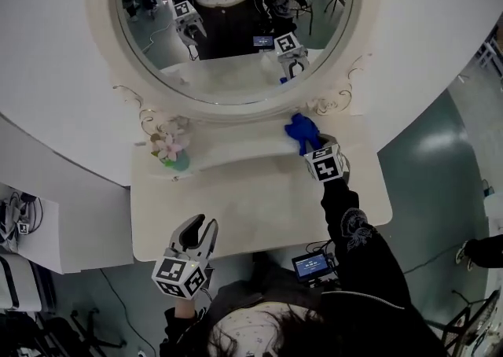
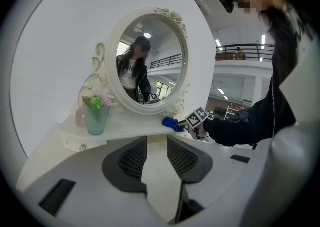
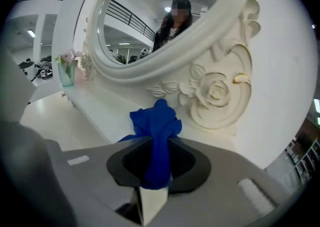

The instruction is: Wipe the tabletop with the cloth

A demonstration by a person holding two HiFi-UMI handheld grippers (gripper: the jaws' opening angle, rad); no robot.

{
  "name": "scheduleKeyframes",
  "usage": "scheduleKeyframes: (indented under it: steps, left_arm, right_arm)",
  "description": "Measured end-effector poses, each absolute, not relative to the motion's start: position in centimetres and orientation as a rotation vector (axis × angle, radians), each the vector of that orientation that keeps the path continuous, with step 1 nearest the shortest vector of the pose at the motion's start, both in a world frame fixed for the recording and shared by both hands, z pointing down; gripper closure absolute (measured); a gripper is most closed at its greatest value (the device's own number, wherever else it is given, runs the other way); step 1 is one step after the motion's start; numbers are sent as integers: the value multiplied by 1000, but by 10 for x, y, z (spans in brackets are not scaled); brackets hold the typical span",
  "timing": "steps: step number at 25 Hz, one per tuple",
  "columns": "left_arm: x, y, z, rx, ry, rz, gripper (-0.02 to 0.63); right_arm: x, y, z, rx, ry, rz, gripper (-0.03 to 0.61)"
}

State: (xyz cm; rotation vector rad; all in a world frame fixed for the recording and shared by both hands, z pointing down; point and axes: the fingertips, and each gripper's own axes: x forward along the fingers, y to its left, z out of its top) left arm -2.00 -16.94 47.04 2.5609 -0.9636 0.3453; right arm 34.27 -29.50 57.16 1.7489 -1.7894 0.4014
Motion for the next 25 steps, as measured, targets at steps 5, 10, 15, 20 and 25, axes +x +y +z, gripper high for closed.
scheduleKeyframes:
  steps: [5,10,15,20,25]
  left_arm:
    - [5,-171,472,2600,-886,371,489]
    - [14,-174,467,2617,-871,372,489]
    - [8,-173,469,2604,-909,381,489]
    - [-2,-170,468,2587,-956,362,489]
    - [-14,-167,469,2577,-975,343,489]
  right_arm:
    - [406,-269,571,1817,-1700,432,492]
    - [453,-249,573,1886,-1605,479,492]
    - [478,-242,572,1947,-1572,508,492]
    - [478,-243,570,1985,-1549,522,492]
    - [451,-231,559,2022,-1599,544,492]
